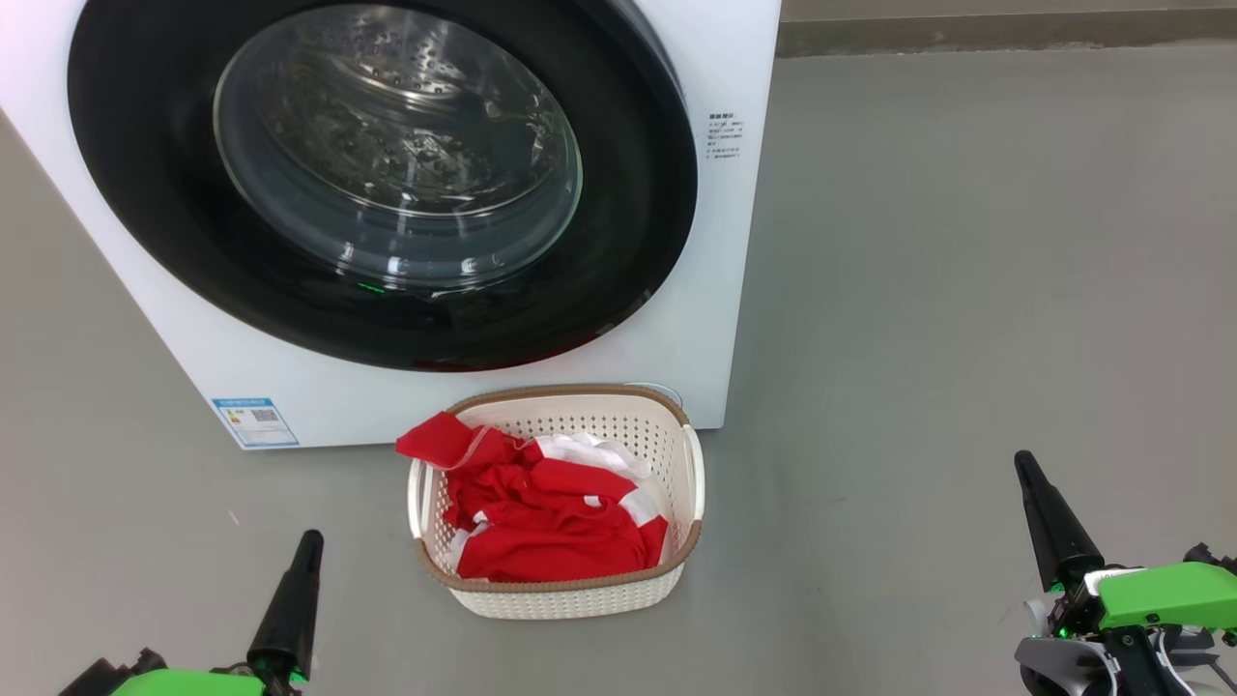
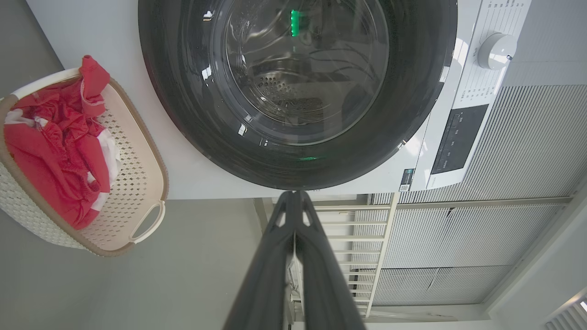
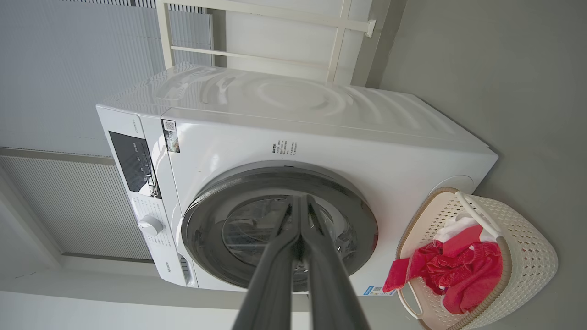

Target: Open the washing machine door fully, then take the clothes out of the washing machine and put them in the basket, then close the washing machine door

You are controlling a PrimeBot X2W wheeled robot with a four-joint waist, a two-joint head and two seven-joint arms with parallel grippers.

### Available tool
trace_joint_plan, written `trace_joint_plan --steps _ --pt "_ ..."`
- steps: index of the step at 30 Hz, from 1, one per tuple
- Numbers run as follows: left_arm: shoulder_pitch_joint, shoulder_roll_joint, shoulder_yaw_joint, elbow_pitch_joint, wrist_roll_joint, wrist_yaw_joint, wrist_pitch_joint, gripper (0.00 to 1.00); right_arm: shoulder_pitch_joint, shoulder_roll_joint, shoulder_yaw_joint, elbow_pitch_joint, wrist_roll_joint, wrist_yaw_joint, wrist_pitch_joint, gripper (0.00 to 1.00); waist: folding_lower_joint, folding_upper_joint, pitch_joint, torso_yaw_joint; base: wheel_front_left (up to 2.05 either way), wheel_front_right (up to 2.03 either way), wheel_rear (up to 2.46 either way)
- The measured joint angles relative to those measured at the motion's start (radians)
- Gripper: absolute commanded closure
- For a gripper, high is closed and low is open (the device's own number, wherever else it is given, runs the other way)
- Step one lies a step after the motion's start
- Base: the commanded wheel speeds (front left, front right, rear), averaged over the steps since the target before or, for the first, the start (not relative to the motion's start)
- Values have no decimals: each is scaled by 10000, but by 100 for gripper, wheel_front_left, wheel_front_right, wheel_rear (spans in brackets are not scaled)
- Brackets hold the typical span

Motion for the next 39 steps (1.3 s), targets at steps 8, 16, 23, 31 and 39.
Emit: trace_joint_plan --steps 8,16,23,31,39 --pt "0 0 0 2 0 0 2 100 -1 0 -13 0 0 0 2 100 0 0 0 0 0 0 0" --pt "0 0 0 2 0 0 8 100 -1 2 -25 0 0 0 13 100 0 0 0 0 0 0 0" --pt "0 0 0 2 0 0 8 100 -1 4 -35 0 0 0 42 100 0 0 -1 0 0 0 0" --pt "0 0 2 2 0 0 8 100 -2 4 -44 0 0 0 42 100 0 0 -1 0 0 0 0" --pt "0 0 2 2 0 0 8 100 -2 6 -54 0 -2 0 42 100 0 0 -1 0 0 0 0"
